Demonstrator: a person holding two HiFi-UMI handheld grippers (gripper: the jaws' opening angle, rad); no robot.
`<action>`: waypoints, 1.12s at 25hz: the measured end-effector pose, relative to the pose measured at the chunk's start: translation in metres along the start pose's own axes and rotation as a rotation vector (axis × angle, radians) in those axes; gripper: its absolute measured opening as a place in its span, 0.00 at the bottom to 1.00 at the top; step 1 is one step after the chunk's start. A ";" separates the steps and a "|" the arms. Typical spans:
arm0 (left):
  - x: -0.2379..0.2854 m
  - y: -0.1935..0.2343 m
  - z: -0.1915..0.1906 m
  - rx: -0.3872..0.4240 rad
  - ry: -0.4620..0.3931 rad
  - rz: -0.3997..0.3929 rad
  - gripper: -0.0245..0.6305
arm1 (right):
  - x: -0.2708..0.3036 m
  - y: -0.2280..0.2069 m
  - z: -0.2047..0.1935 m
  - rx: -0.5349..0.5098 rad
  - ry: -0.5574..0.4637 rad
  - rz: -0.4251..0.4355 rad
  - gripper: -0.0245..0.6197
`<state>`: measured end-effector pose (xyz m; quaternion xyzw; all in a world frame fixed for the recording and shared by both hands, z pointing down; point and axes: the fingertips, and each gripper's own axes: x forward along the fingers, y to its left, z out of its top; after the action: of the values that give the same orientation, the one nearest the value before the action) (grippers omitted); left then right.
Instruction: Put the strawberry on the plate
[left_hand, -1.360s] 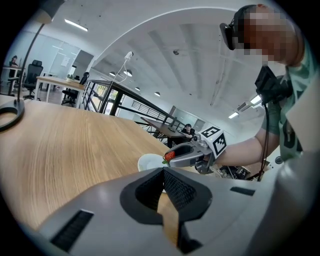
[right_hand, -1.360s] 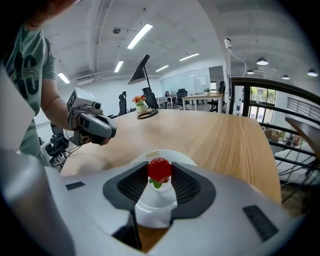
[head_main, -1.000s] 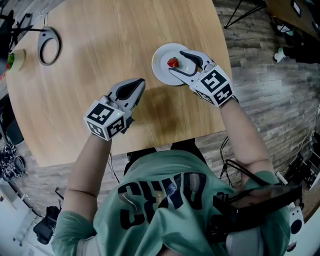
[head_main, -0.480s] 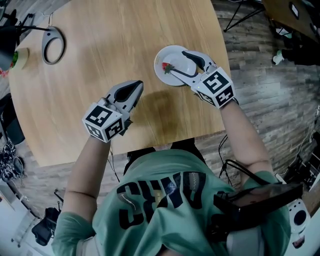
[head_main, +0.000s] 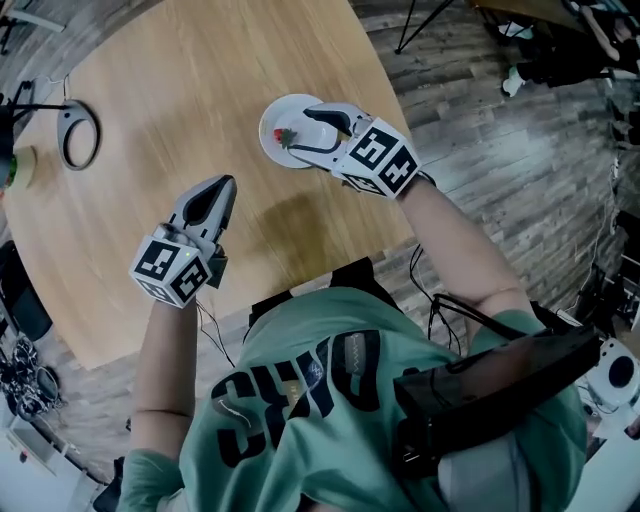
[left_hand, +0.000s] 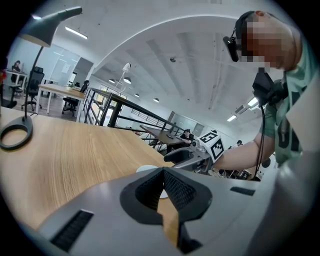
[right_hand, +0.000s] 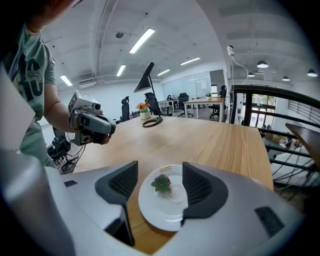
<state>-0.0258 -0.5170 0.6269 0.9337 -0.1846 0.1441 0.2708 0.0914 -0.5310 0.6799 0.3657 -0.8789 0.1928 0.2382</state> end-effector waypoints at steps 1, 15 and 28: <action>-0.003 -0.004 0.003 0.001 -0.004 0.003 0.04 | -0.004 0.002 0.002 0.001 0.001 0.003 0.47; -0.090 -0.054 0.063 0.051 -0.133 0.005 0.04 | -0.055 0.048 0.079 -0.026 -0.054 -0.014 0.19; -0.257 -0.026 0.087 0.077 -0.213 0.081 0.04 | -0.055 0.118 0.164 0.113 -0.179 -0.031 0.05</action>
<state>-0.2288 -0.4767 0.4492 0.9452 -0.2442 0.0621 0.2074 -0.0067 -0.5072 0.4970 0.4078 -0.8785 0.2051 0.1408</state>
